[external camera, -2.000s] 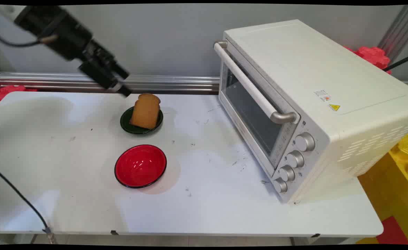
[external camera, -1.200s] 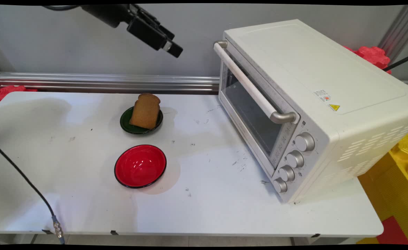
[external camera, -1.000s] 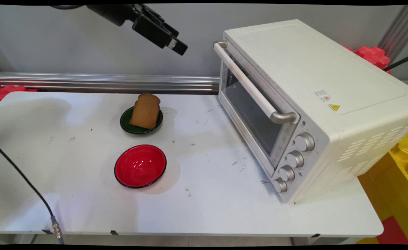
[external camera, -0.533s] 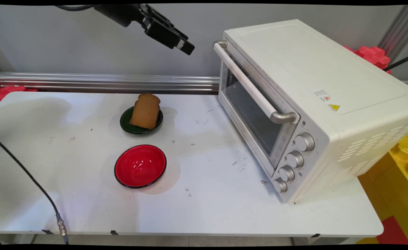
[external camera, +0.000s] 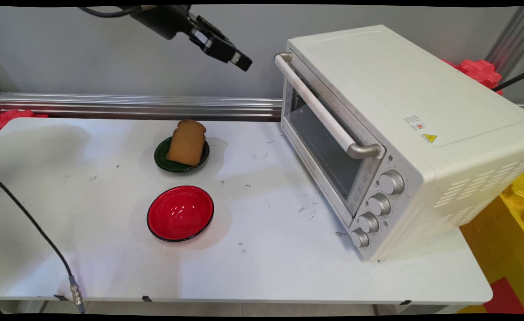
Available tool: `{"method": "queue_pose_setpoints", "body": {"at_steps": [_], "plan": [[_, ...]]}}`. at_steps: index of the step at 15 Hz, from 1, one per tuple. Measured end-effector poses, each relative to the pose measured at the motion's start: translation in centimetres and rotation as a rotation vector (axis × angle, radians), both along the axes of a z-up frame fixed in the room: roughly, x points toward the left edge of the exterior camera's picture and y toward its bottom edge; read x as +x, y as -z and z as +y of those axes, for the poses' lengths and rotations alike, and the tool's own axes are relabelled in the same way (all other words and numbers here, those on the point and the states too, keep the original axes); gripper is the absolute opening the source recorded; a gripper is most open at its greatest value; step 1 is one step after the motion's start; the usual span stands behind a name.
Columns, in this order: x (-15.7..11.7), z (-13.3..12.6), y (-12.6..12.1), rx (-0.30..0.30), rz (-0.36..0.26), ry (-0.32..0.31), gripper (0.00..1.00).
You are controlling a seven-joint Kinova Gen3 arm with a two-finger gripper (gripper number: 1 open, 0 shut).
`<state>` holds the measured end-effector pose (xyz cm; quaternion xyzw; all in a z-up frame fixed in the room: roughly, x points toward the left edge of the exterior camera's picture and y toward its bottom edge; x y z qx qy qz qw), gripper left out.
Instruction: Open the oven
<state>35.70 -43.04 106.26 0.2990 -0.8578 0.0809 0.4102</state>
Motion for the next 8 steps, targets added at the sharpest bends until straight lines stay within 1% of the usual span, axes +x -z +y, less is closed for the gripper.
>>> {"method": "queue_pose_setpoints", "body": {"at_steps": [4,8], "plan": [[-1.8,-1.3,-0.2,0.013,0.000,-0.005,0.00],[-4.6,-2.9,-0.6,0.008,-0.027,-0.008,0.00]]}}
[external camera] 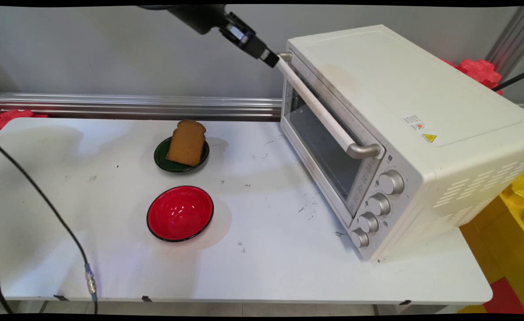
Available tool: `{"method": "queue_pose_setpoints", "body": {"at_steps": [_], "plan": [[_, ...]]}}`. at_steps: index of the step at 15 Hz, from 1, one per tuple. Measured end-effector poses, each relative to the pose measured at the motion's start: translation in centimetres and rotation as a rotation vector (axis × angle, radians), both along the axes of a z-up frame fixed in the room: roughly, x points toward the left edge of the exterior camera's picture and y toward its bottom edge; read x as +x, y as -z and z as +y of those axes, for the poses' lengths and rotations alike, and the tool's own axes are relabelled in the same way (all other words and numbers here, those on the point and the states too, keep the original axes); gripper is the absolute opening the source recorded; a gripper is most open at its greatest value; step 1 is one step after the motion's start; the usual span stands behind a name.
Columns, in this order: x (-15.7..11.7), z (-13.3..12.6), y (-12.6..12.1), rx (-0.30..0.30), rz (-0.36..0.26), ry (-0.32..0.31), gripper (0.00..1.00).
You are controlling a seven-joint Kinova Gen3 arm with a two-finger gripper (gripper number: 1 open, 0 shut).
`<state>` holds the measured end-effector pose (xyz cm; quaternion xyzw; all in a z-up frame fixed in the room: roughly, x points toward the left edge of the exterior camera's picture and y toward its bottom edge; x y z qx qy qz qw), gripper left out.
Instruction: Open the oven
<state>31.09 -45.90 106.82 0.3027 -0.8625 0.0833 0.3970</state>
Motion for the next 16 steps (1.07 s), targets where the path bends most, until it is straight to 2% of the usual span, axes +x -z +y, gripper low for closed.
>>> {"method": "queue_pose_setpoints", "body": {"at_steps": [8,16], "plan": [[-6.6,-2.4,1.3,-0.025,-0.090,-0.001,0.00],[-10.3,-5.0,3.5,-0.075,-0.176,0.004,0.00]]}}
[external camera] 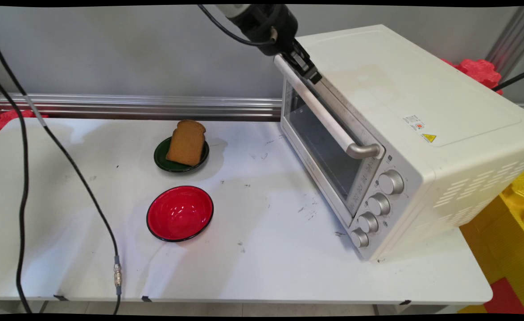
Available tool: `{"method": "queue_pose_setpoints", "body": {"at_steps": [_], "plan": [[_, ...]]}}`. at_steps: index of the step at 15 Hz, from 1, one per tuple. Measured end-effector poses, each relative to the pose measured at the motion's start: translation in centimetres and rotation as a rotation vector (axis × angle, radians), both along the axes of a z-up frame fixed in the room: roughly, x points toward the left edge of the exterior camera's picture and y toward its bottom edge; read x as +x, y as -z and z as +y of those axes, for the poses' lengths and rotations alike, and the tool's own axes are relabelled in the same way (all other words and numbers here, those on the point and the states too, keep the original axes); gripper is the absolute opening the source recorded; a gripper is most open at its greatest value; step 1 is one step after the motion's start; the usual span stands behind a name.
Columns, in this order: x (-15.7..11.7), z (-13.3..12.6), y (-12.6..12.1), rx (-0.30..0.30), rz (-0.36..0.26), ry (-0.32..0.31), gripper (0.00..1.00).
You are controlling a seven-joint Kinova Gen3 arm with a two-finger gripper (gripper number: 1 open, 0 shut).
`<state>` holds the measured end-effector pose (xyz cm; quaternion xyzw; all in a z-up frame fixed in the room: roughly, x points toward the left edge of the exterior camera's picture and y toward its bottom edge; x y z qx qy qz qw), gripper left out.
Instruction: Open the oven
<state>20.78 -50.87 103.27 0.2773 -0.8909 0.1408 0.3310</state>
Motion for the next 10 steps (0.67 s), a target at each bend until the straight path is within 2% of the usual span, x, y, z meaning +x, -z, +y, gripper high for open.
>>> {"method": "queue_pose_setpoints", "body": {"at_steps": [10], "plan": [[-1.8,-1.7,2.6,-0.013,-0.034,-0.008,0.00]]}}
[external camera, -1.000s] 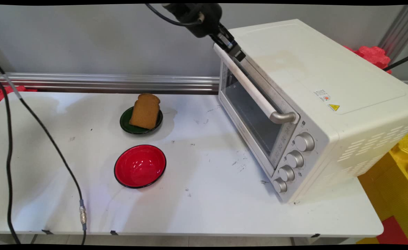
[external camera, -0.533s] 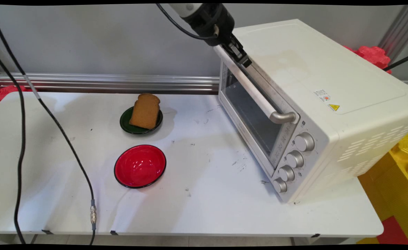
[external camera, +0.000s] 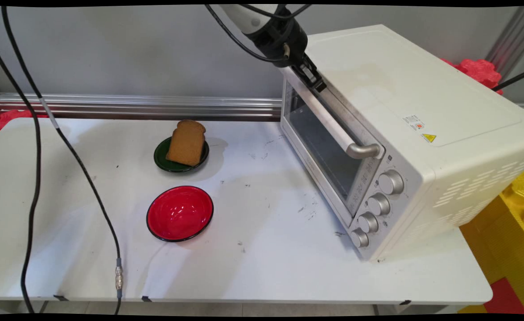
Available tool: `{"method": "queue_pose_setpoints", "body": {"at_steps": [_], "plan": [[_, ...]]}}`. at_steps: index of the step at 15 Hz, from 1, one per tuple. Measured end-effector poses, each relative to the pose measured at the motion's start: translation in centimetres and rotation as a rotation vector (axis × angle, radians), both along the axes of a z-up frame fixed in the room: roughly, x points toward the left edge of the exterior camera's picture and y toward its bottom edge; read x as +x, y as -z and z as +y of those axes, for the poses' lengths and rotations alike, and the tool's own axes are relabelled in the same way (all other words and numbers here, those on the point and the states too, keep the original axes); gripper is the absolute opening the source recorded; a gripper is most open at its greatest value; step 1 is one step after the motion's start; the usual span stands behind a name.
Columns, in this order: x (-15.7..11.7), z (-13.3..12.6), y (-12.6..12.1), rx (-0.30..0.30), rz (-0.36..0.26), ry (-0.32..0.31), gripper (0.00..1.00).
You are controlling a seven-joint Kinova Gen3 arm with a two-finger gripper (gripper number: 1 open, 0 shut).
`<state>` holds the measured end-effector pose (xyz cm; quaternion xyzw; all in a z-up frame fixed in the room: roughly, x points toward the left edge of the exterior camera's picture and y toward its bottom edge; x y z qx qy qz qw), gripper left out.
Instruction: Open the oven
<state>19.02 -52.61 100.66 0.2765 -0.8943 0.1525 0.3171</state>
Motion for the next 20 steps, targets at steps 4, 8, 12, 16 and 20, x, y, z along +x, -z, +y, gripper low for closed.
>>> {"method": "queue_pose_setpoints", "body": {"at_steps": [4,8,12,16,20], "plan": [[-0.1,-0.2,0.8,0.003,-0.011,0.000,0.00],[-0.1,-0.3,1.5,0.005,-0.022,0.003,0.00],[0.1,-0.2,2.0,0.006,-0.030,0.009,0.00],[0.9,0.2,2.6,0.013,-0.045,0.021,0.00],[2.3,0.8,3.2,0.018,-0.063,0.038,0.00]]}}
